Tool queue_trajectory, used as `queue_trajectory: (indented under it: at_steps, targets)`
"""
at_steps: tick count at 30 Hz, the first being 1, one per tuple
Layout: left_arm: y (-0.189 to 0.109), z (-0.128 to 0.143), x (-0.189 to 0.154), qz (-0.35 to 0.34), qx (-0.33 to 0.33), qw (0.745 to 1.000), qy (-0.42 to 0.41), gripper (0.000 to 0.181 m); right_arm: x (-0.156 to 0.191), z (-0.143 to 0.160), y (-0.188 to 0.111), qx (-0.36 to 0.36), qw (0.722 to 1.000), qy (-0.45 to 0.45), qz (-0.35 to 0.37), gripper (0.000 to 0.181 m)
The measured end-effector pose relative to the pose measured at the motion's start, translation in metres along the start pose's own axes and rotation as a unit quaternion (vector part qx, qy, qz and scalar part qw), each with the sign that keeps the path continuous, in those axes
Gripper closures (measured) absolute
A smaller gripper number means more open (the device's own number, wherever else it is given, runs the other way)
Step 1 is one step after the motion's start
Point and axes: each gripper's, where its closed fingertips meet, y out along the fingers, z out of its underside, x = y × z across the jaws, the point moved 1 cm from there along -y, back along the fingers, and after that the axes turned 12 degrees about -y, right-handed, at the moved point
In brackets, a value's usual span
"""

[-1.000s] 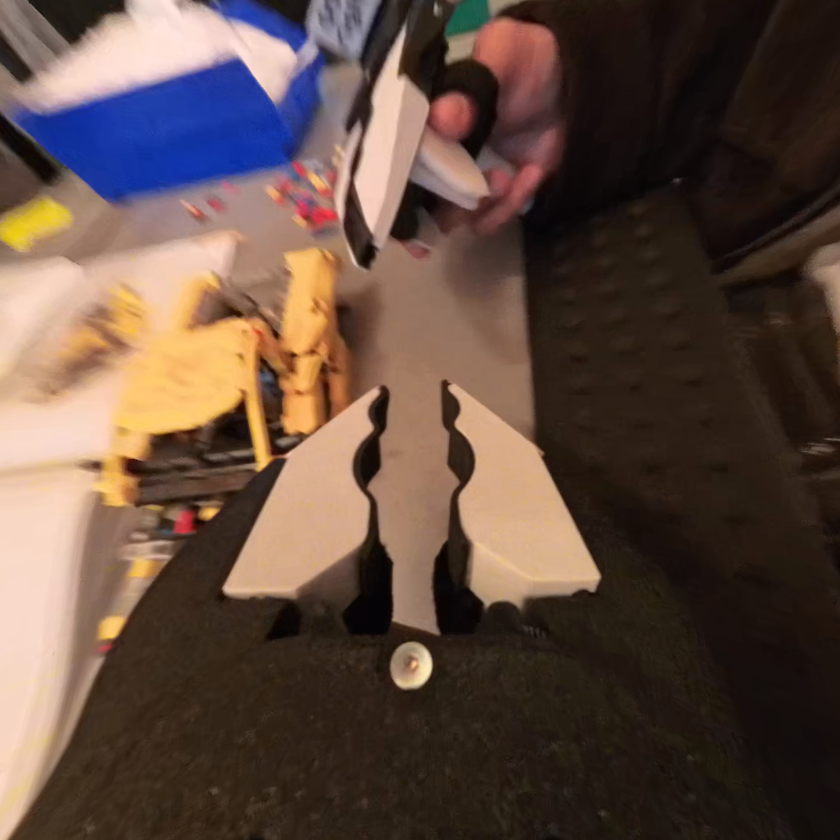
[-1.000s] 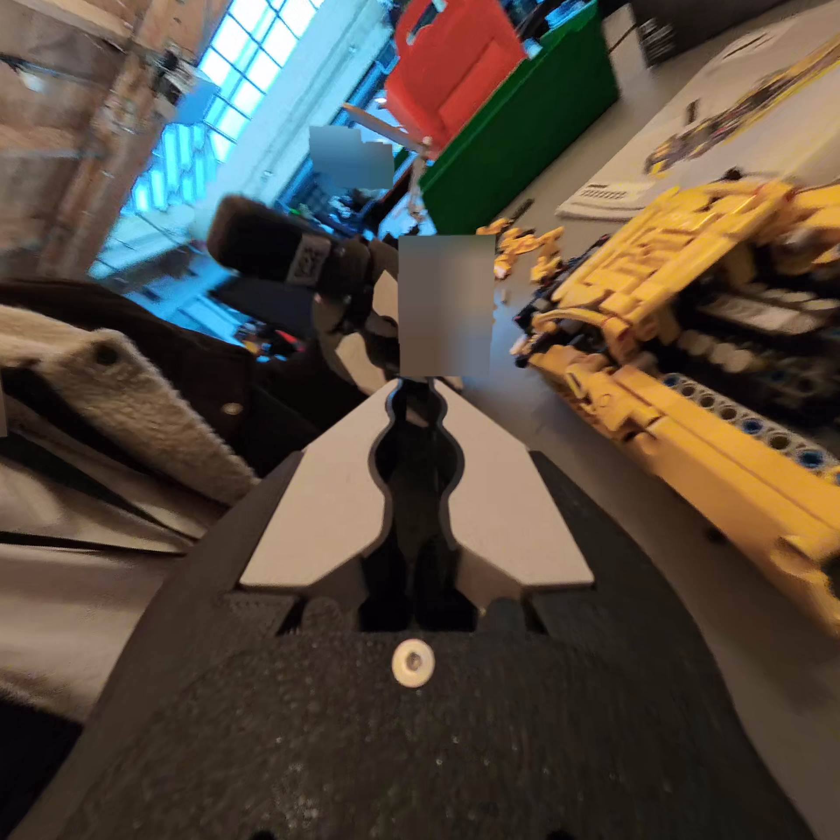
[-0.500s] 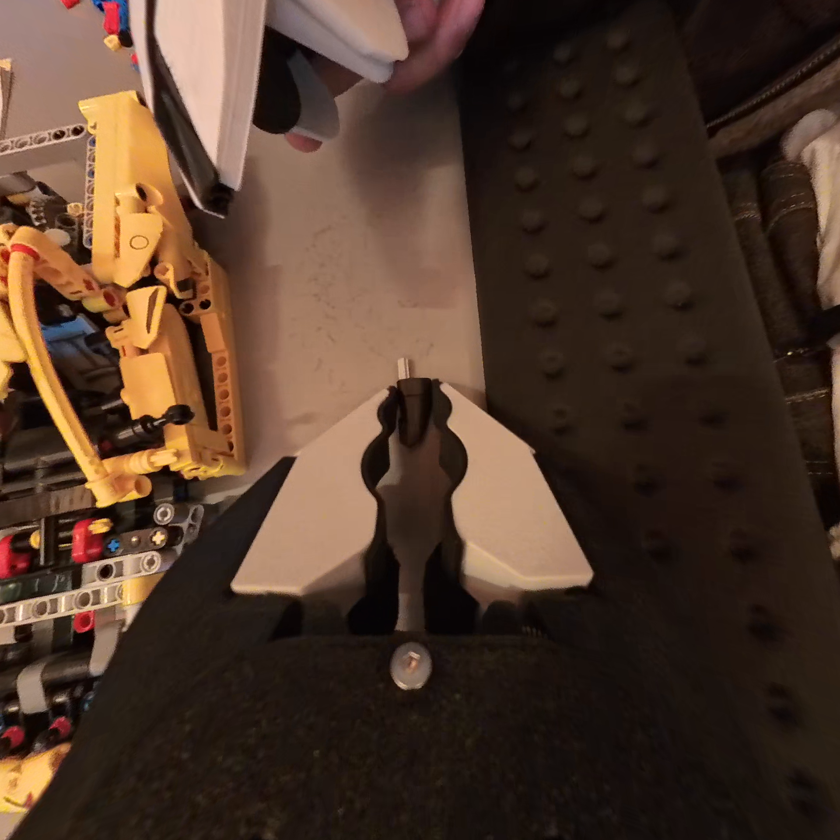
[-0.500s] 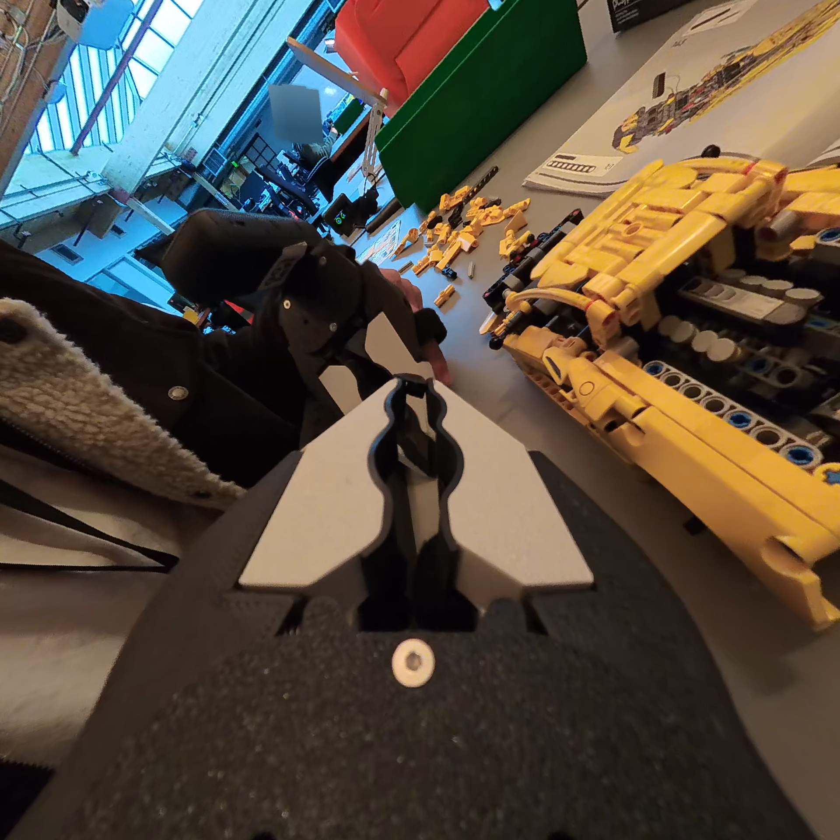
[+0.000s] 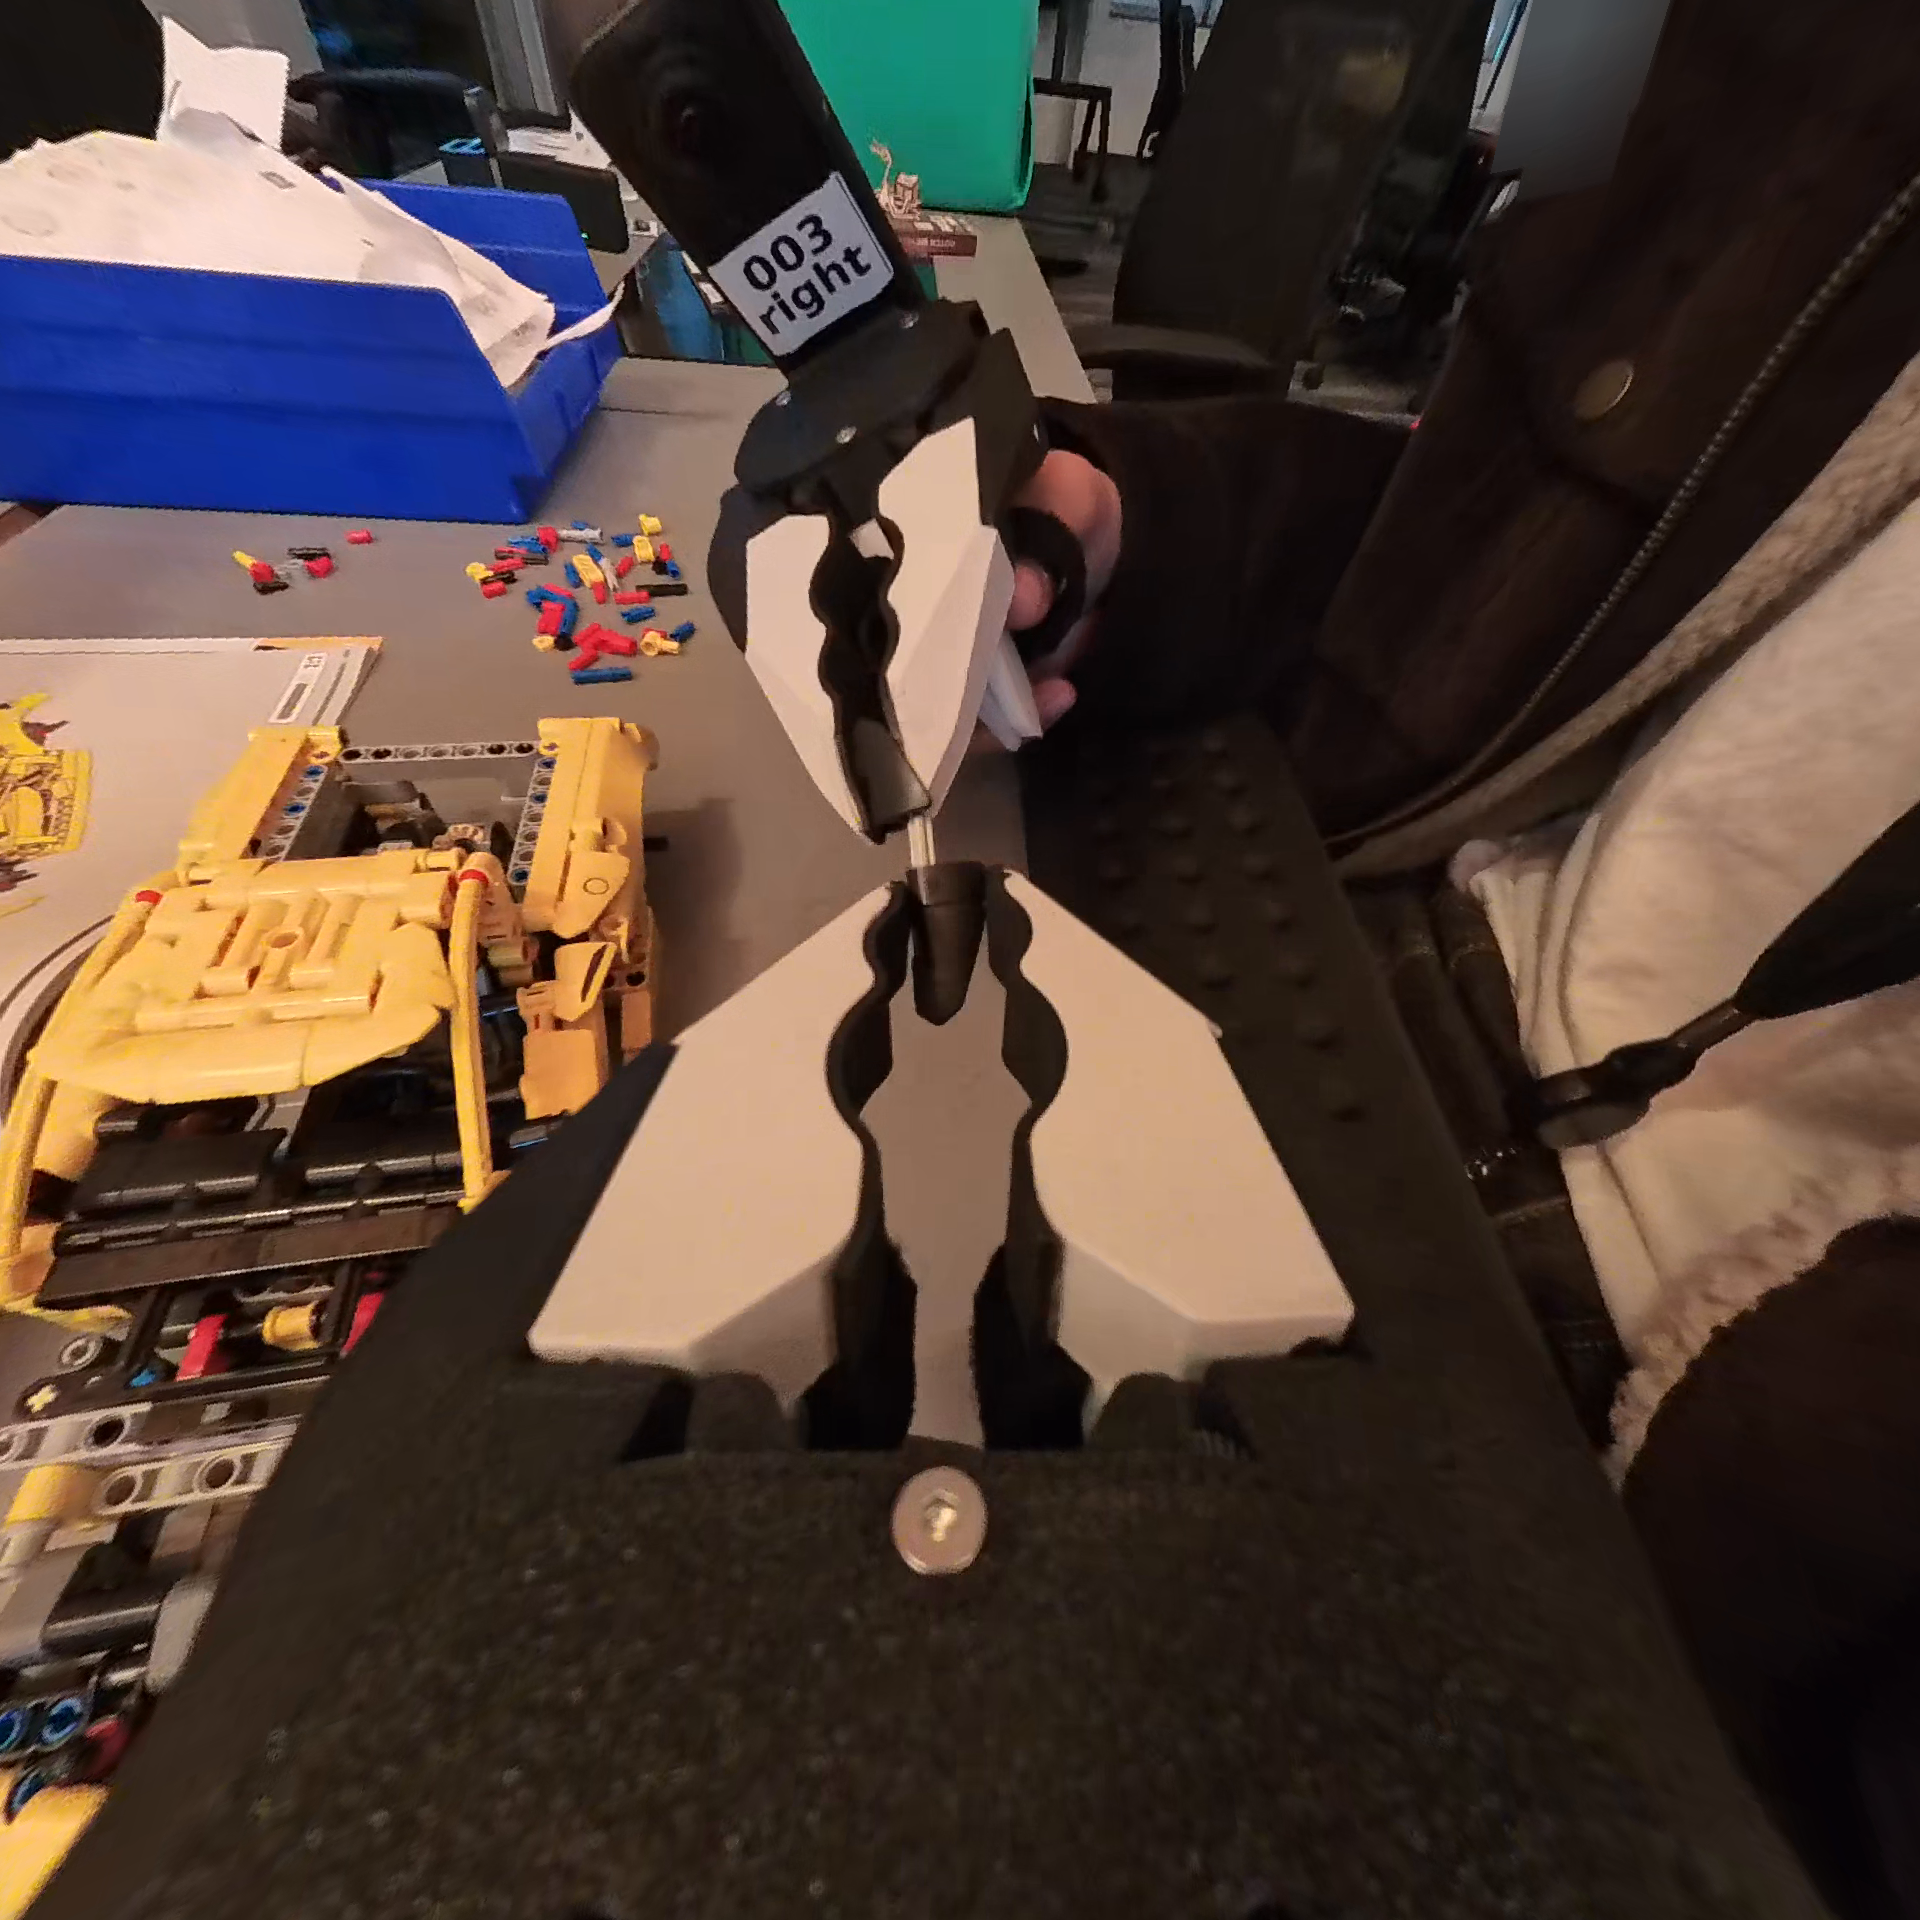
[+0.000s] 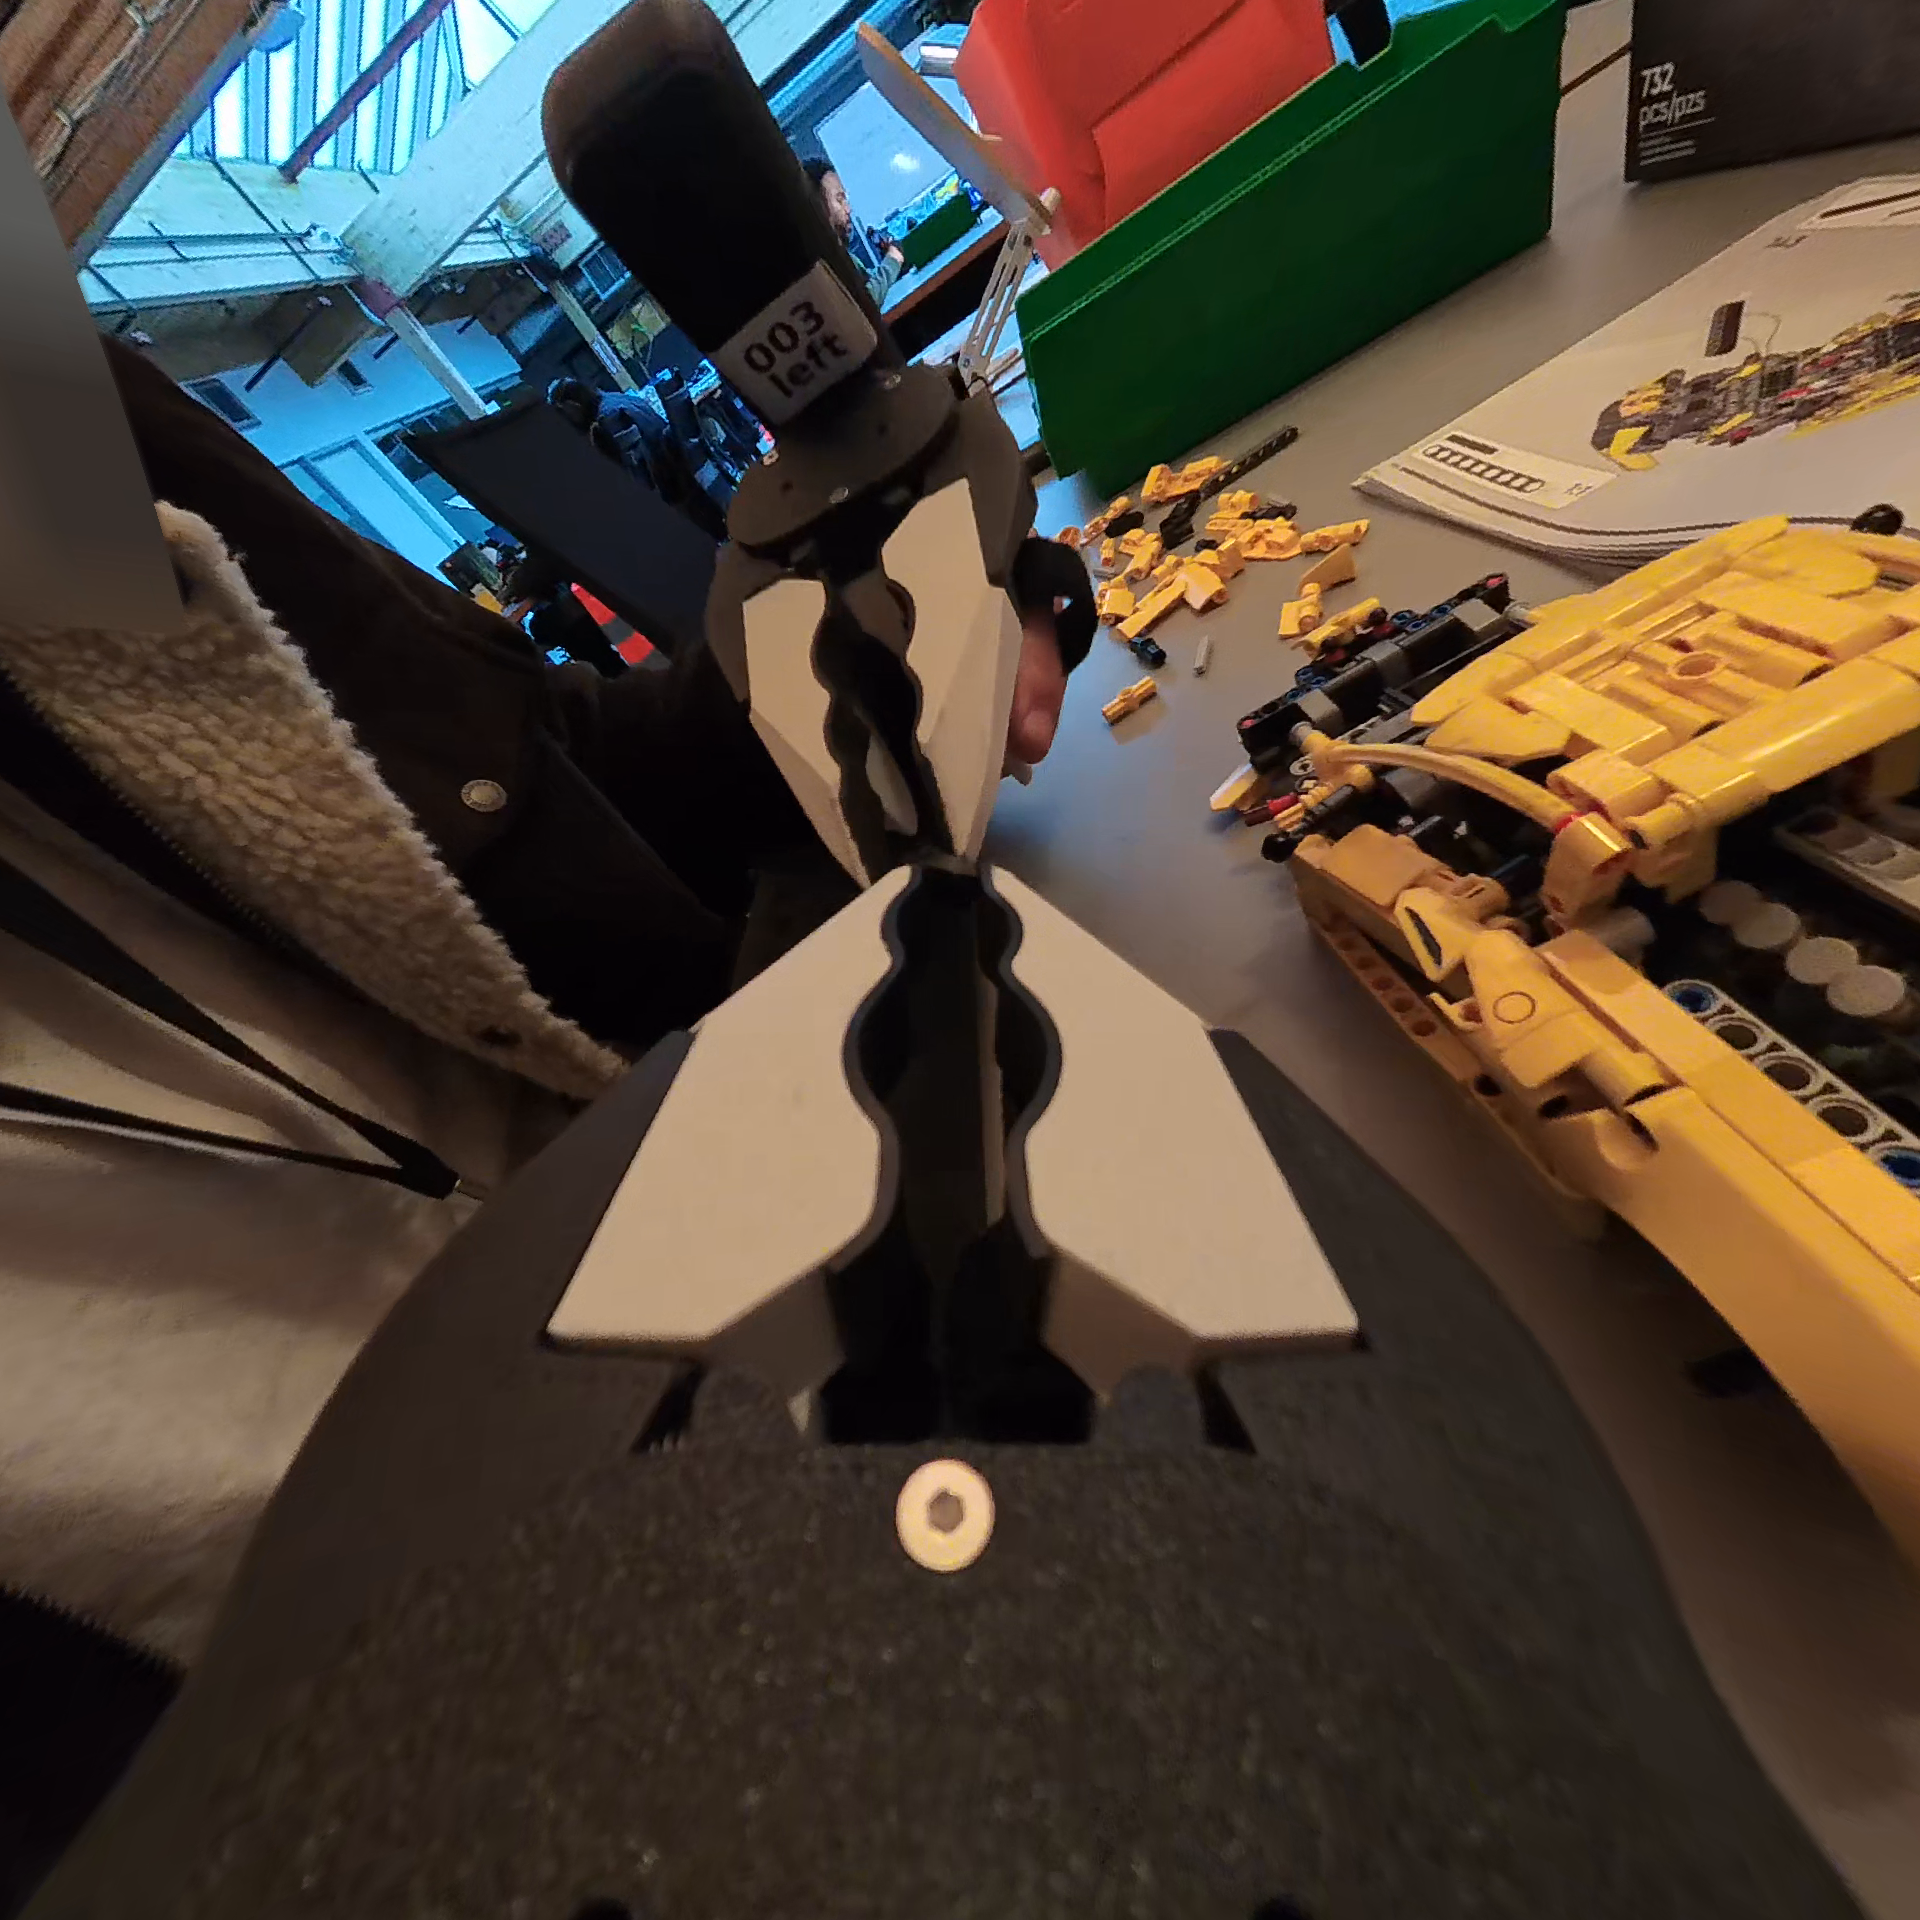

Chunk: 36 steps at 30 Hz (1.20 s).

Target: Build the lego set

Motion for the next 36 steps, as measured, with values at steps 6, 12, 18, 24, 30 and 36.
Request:
queue_trajectory:
  at_steps: [6,12,18,24,30,36]
  targets:
    - [0.0002,0.0030,-0.0002,0.001,0.008,1.000,0.000,0.167,0.0014,-0.0016,-0.0005,-0.006,1.000,0.007,-0.009,0.174]
    - [-0.0004,0.0035,-0.0007,0.006,0.009,1.000,-0.009,0.167,0.0054,0.0002,0.0025,-0.002,1.000,0.008,-0.022,0.174]
    - [-0.0012,0.0019,-0.0024,0.014,0.005,1.000,-0.019,0.167,0.0077,-0.0016,0.0024,-0.009,0.999,0.010,-0.032,0.174]
    - [-0.0015,0.0036,-0.0014,0.011,0.010,1.000,-0.019,0.167,0.0093,-0.0013,0.0021,-0.009,0.999,0.018,-0.043,0.174]
    - [-0.0011,0.0049,-0.0020,0.011,0.014,1.000,-0.017,0.167,0.0086,-0.0004,0.0028,-0.008,0.999,0.018,-0.043,0.174]
    - [-0.0008,0.0044,-0.0022,0.013,0.013,1.000,-0.021,0.167,0.0068,0.0000,0.0032,-0.011,0.999,0.019,-0.038,0.174]
